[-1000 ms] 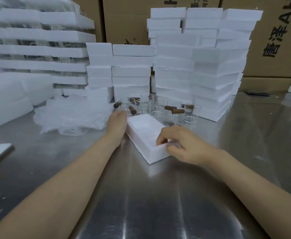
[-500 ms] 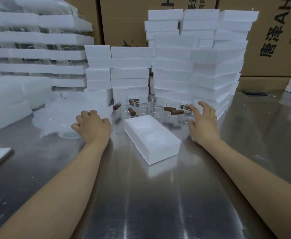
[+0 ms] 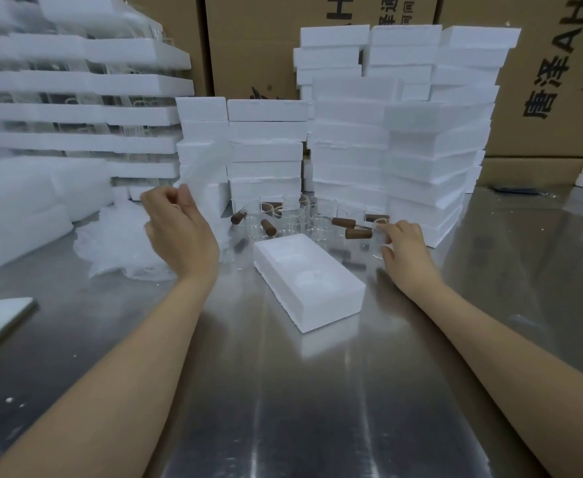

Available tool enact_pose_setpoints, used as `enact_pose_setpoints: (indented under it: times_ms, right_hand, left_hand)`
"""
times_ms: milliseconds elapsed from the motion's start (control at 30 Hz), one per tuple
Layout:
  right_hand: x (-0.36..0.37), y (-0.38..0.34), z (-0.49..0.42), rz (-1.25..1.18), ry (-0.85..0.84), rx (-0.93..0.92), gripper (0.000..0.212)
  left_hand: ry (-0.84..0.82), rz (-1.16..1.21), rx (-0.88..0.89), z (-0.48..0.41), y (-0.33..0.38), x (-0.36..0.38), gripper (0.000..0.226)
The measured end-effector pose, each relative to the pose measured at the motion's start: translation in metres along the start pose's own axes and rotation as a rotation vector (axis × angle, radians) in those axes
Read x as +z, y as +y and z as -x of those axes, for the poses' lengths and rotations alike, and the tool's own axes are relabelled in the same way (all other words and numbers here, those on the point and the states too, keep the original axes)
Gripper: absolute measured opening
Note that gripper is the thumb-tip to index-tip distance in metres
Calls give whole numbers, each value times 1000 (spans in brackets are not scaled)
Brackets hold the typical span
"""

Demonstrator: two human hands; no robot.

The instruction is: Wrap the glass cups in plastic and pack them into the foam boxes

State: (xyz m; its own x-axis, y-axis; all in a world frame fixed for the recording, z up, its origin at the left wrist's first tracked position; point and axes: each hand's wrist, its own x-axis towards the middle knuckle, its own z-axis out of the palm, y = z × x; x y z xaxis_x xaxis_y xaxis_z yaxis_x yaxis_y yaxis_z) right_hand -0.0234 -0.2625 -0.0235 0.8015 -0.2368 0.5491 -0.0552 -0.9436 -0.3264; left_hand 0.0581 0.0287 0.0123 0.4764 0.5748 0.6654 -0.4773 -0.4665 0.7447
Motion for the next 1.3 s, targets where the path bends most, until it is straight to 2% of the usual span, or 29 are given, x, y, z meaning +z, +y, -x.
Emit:
enact_pose_setpoints:
  times_ms: [100,167,300,367,467,533,567,700,767,900,967,1033,1133,1233,1300]
  right_hand:
    - [-3,-3,7,-103,41,13,20]
    - [-5,-12,11,-211,80,19,9]
    - [-14,-31,24,-498,229,-7,20]
    - [-19,-36,26,-587,217,13,25]
    - [-19,-36,24,-640,193,66,24]
    - [-18,-35,23,-710,197,115,22]
    - [-17,-35,23,-745,192,137,21]
    - [-15,-38,21,-810,199,205,21]
    - [-16,-40,21,-856,221,213,20]
    - [-18,-44,23,-938,263,233,17]
    - [-19,-44,24,-904,282,218,13]
    - [-19,-43,24,-866,304,197,12]
    - [-21,-41,23,-867,330,222,9]
    - [-22,-39,21,-872,304,260,14]
    - [-22,-39,20,-827,274,273,20]
  left_hand:
    - [-237,282,46,10,15,0,12]
    - [-470,366,106,20,24,1,12]
    - [-935,253,235,43,36,6,12]
    - [-1078,147,311,45,35,6,27]
    - [-1207,8,404,39,30,-1,62]
    - [-1236,34,382,32,27,-5,72]
    - [-1226,61,375,29,24,-5,68]
    - [-1160,158,396,18,18,-4,30]
    - [-1040,227,338,18,16,-3,23]
    - [-696,531,-83,14,20,1,18]
    - [-626,572,-276,9,23,0,14]
    - [-567,520,-397,5,23,1,13]
    - [-625,449,-581,3,18,2,28]
    - [-803,463,-819,0,19,-3,63]
    - [-902,436,-875,0,21,-6,69]
